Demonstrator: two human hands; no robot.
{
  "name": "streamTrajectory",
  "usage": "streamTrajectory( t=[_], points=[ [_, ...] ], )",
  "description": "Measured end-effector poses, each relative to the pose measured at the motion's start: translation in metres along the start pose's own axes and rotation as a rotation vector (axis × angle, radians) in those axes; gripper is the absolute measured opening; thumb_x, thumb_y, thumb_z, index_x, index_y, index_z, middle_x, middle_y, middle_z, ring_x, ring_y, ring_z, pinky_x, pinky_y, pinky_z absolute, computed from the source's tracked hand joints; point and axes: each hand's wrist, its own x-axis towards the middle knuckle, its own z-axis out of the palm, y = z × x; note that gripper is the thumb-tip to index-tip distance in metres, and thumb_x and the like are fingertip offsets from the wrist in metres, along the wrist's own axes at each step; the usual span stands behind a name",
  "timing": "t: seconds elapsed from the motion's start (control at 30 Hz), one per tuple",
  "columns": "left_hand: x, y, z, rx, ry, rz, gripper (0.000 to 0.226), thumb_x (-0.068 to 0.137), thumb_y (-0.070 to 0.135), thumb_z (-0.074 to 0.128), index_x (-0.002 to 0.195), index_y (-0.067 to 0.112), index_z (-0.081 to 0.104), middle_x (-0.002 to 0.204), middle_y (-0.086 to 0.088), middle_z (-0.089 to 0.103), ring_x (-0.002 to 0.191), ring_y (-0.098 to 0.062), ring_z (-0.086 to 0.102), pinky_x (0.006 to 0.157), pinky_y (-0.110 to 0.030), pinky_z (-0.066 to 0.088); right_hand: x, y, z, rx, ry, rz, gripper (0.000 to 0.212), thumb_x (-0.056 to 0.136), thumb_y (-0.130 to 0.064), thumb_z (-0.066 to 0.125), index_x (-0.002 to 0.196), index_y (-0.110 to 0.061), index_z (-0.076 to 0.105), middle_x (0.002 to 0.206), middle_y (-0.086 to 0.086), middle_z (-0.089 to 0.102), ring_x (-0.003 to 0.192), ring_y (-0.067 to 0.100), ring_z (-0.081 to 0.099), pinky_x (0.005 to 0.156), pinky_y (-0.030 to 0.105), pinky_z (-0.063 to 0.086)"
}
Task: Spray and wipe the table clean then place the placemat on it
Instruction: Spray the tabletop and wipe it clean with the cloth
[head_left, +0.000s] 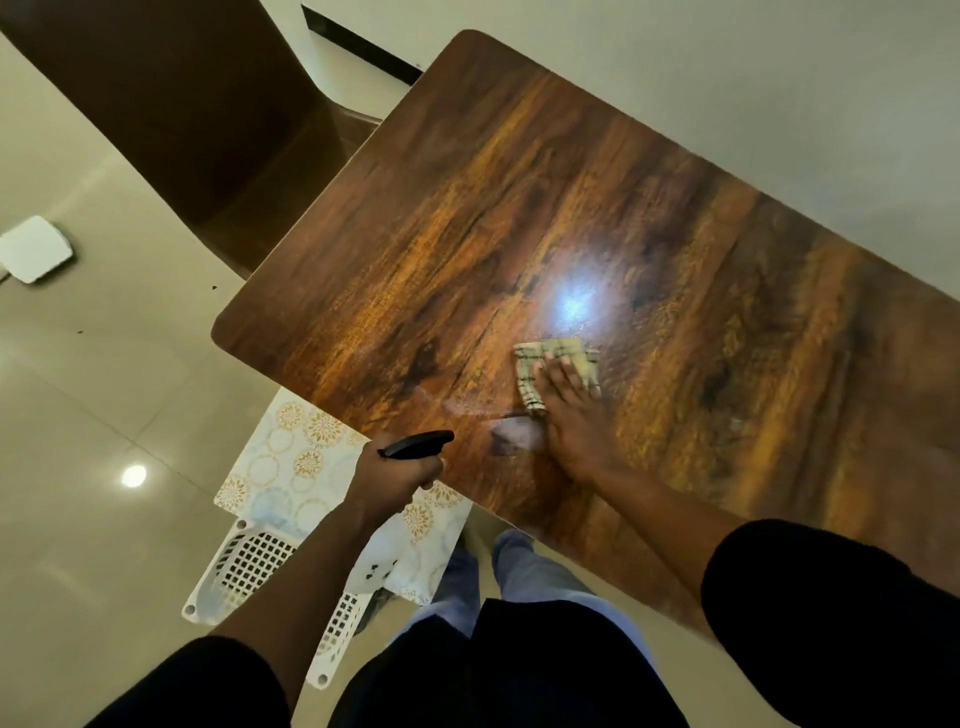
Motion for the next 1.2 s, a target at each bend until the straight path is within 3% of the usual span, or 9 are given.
streamTrajectory(
  t=[0.1,0.27,0.43,0.53,0.67,0.8,0.93,1.03,1.2],
  points=[
    [0.003,0.003,0.007,0.004,-0.017,0.008,0.032,0.078,0.022,0.08,0.11,0.029,0.085,0.063,-0.013,0.066,0.04,-0.009,0.044,0.042,-0.024,0.036,-0.02,0.019,0.005,0.054,0.12,0.26,0.066,0.107,-0.028,0.031,0.165,-0.027,-0.003,0.172,-0.003,-0.009,0.157,0.017,-0.016,0.128,0.047,0.004],
    [0.002,0.001,0.011,0.007,-0.022,0.022,0.03,0.091,0.007,0.077,0.11,0.029,0.083,0.065,-0.018,0.065,0.039,-0.01,0.042,0.04,-0.024,0.034,-0.024,0.002,0.015,0.088,0.17,0.406,0.067,0.109,-0.025,0.034,0.165,-0.023,-0.001,0.172,0.001,-0.012,0.157,0.022,-0.018,0.127,0.045,-0.004],
    [-0.001,-0.009,0.003,0.001,0.038,0.028,0.032,0.094,0.007,0.075,0.117,0.028,0.082,0.067,-0.014,0.067,0.04,-0.008,0.046,0.041,-0.024,0.037,-0.033,-0.041,0.035,0.071,0.152,0.143,0.074,0.105,-0.019,0.041,0.165,-0.023,-0.001,0.172,0.0,-0.015,0.157,0.023,-0.019,0.128,0.05,0.002],
    [-0.001,-0.013,-0.003,-0.007,0.058,0.044,0.033,0.094,0.007,0.076,0.118,0.028,0.081,0.072,-0.025,0.068,0.041,-0.012,0.043,0.041,-0.023,0.037,-0.029,-0.072,0.041,0.077,0.104,-0.037,0.074,0.102,-0.021,0.042,0.166,-0.023,0.004,0.172,0.001,-0.01,0.158,0.025,-0.016,0.127,0.049,0.003],
    [0.001,-0.012,-0.006,-0.011,0.094,0.035,0.037,0.079,0.018,0.078,0.114,0.028,0.083,0.073,-0.025,0.071,0.038,-0.012,0.044,0.041,-0.023,0.039,-0.022,-0.097,0.057,-0.049,0.027,-0.334,0.075,0.102,-0.029,0.053,0.165,-0.023,0.013,0.173,0.001,-0.001,0.159,0.025,-0.006,0.127,0.048,0.008],
    [0.004,-0.007,0.004,0.0,0.097,0.006,0.039,0.071,0.019,0.077,0.109,0.016,0.084,0.072,-0.025,0.07,0.038,-0.016,0.044,0.039,-0.026,0.038,-0.024,-0.084,0.06,-0.06,0.053,-0.341,0.074,0.102,-0.037,0.058,0.163,-0.026,0.018,0.173,-0.003,0.001,0.159,0.018,-0.003,0.127,0.042,0.004],
    [0.006,-0.003,0.017,0.0,-0.006,0.05,0.028,0.089,0.004,0.078,0.116,0.007,0.082,0.077,-0.035,0.065,0.036,-0.015,0.038,0.042,-0.025,0.034,-0.049,-0.043,0.044,0.087,0.084,-0.101,0.065,0.105,-0.025,0.036,0.165,-0.029,0.011,0.172,-0.008,-0.002,0.156,0.012,-0.015,0.127,0.041,-0.002],
    [0.009,-0.005,0.027,0.026,-0.029,0.02,0.032,0.084,0.014,0.084,0.113,0.001,0.079,0.068,-0.024,0.063,0.035,-0.009,0.046,0.041,-0.025,0.038,-0.077,-0.003,0.036,0.127,0.156,0.187,0.069,0.106,-0.018,0.039,0.164,-0.03,0.004,0.17,-0.008,-0.009,0.156,0.015,-0.015,0.126,0.04,0.001],
    [0.007,-0.01,0.038,0.036,-0.035,-0.001,0.027,0.089,0.007,0.082,0.116,0.001,0.078,0.073,-0.019,0.067,0.036,-0.004,0.05,0.041,-0.015,0.039,-0.094,0.022,0.038,0.172,0.213,0.531,0.07,0.106,-0.017,0.042,0.165,-0.022,0.006,0.171,-0.002,-0.008,0.158,0.02,-0.013,0.129,0.049,0.002]
  ],
)
